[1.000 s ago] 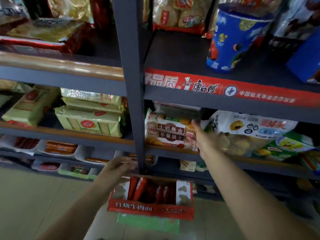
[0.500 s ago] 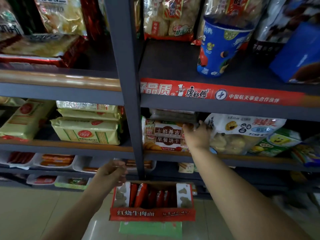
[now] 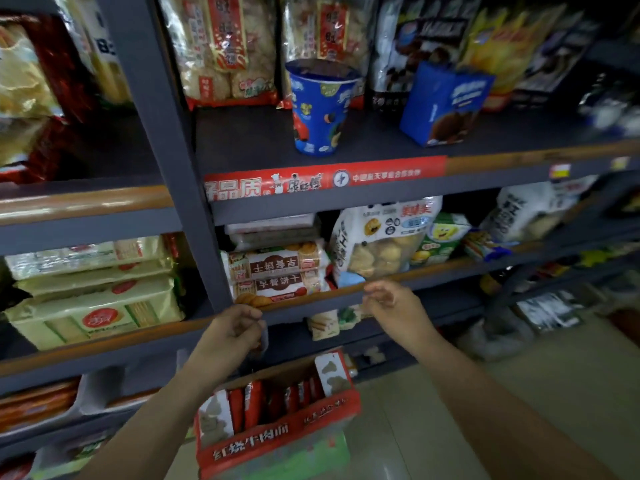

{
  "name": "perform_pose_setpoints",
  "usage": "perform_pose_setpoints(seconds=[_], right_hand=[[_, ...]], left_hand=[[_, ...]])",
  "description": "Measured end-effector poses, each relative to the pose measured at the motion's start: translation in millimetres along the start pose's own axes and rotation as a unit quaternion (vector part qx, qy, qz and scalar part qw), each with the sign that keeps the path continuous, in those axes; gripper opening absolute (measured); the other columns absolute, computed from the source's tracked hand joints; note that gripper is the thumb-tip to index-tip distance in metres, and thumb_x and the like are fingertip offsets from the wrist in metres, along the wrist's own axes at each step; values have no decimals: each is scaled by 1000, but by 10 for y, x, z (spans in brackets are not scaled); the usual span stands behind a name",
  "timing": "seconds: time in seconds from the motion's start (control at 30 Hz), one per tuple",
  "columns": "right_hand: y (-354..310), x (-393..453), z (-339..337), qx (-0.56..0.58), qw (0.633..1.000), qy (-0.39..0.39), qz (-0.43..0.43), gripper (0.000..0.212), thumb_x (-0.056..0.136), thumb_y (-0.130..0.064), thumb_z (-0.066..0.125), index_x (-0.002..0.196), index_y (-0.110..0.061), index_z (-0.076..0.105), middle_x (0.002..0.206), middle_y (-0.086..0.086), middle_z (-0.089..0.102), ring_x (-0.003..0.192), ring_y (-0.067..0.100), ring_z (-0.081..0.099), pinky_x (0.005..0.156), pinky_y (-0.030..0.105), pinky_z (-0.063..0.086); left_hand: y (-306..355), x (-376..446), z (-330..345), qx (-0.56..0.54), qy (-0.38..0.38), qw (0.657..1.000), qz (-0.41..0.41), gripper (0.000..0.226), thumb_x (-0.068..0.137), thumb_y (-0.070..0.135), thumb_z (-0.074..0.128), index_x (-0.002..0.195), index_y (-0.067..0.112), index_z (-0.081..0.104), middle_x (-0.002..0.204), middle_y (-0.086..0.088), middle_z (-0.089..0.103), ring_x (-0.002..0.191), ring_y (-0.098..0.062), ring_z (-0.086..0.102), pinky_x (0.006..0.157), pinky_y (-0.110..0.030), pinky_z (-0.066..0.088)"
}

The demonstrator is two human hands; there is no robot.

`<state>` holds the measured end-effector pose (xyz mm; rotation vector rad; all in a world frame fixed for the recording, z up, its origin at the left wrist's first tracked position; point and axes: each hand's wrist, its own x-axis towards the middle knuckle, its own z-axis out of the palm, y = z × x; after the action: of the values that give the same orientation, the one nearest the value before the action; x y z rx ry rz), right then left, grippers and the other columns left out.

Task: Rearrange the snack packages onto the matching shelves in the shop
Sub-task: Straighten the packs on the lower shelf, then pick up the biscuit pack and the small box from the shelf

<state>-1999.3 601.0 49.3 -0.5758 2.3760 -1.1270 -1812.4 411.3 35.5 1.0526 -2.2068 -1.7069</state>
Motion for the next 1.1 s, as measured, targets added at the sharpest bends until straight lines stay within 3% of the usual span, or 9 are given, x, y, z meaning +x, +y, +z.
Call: perform_pose_setpoints(seconds=[0.07,0.17,0.27,0.5,0.63,0.77,0.87,0.97,1.1], right_hand=[[28,-96,-140,9,1000,11,4,24,93,-21,59,115,-14,60,106,-1,62,103,13,59,85,21,49],[-37,-199,-412,14,998,45,-29,18,92,-20,60,111,-17,60,95,-9,62,92,0,59,66,3,45],[-235,-221,-738,14,992,99,-73,19,92,-20,61,111,-19,61,98,-5,63,92,6,59,61,7,46],[-694,32,-1461,15,967,180,-178,15,91,-24,62,106,-26,60,92,-11,61,84,-4,56,69,11,43],[-491,290,-1736,13,966,170,-194,14,90,-22,62,105,-22,62,90,-10,62,83,-5,55,70,9,42],[6,600,-2062,-9,975,141,-174,16,91,-21,62,107,-18,64,94,-3,64,86,5,58,80,22,48],[453,830,-2268,-45,982,105,-150,15,91,-21,61,106,-16,64,92,-2,63,83,6,58,68,8,42],[834,1069,-2320,-78,988,59,-121,18,90,-18,62,107,-13,64,87,-1,62,75,-1,55,61,6,41],[1067,1353,-2253,-133,985,12,-112,31,88,-19,64,118,-9,59,99,2,61,90,13,58,74,19,47]], left_hand=[[115,-3,76,18,-20,999,31,6,91,13,57,97,14,58,84,-12,65,71,-21,62,65,-31,49],[373,3,140,48,-37,994,95,6,90,16,59,92,22,59,85,-4,64,79,-19,63,78,-39,52],[749,-27,153,61,-37,985,159,7,89,20,60,93,26,59,88,-4,65,84,-20,64,81,-43,54],[1652,-120,196,59,18,959,276,8,89,18,60,95,24,60,90,-3,65,84,-22,65,78,-38,55],[1784,-18,495,85,33,959,267,8,89,21,60,95,27,60,91,-4,65,84,-23,65,78,-42,55],[1757,198,1098,87,37,968,232,7,90,18,59,94,23,59,87,-5,64,82,-29,63,75,-42,52],[1682,380,1608,96,34,976,191,5,91,17,57,95,20,59,88,-6,62,81,-27,62,71,-35,51],[1562,506,1944,96,44,983,153,8,91,19,58,87,27,55,87,-3,59,81,-21,61,69,-32,50],[1359,532,1991,74,77,992,71,7,90,18,59,92,24,57,88,-5,62,82,-24,64,73,-41,51]])
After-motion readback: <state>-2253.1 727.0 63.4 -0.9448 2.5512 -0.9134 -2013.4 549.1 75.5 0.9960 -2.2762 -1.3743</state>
